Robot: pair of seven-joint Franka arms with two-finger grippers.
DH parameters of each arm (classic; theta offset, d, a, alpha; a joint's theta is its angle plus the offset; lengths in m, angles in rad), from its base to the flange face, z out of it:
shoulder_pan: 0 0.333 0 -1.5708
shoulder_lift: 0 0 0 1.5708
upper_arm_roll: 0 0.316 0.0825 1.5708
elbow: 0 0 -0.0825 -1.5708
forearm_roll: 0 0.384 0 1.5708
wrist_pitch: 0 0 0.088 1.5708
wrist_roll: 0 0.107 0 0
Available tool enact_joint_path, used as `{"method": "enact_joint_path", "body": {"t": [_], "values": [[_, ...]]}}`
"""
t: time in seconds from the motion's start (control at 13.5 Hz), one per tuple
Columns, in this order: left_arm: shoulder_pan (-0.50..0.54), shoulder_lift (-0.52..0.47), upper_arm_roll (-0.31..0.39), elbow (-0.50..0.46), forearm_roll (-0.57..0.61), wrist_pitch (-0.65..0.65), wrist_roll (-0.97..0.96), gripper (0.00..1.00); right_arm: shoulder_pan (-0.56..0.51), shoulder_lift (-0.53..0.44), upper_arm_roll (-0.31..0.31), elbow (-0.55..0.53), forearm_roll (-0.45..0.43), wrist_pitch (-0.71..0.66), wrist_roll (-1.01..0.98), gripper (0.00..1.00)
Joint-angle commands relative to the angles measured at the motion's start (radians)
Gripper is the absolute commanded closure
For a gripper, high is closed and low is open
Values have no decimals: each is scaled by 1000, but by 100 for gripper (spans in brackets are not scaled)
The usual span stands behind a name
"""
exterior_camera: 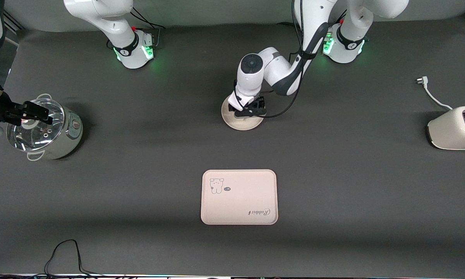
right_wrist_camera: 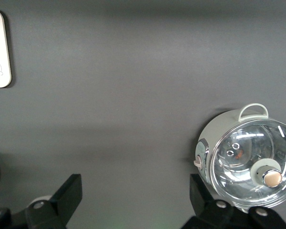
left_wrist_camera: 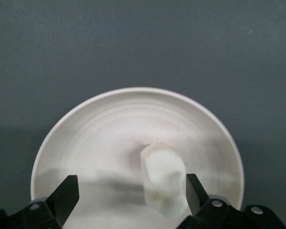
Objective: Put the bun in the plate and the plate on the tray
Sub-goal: 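Lower the bun onto the plate and open the left gripper, then raise the left gripper away while the right gripper reaches toward the plate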
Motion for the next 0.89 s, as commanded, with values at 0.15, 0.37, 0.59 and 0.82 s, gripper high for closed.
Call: {"method": "enact_joint_path", "body": {"t": [0.15, 0.37, 0.59, 0.82], "values": [[54, -77, 11, 80, 15, -212, 71, 0, 5, -35, 5, -42, -9, 6, -3, 0], [170, -145, 11, 124, 15, -322, 235, 0, 37, -43, 4, -57, -9, 9, 2, 0], [325, -208, 11, 182, 15, -443, 448, 0, 74, -46, 5, -100, -8, 50, 5, 0], [480, -252, 11, 274, 15, -571, 609, 0, 201, -73, 5, -158, -8, 73, 167, 0]]}}
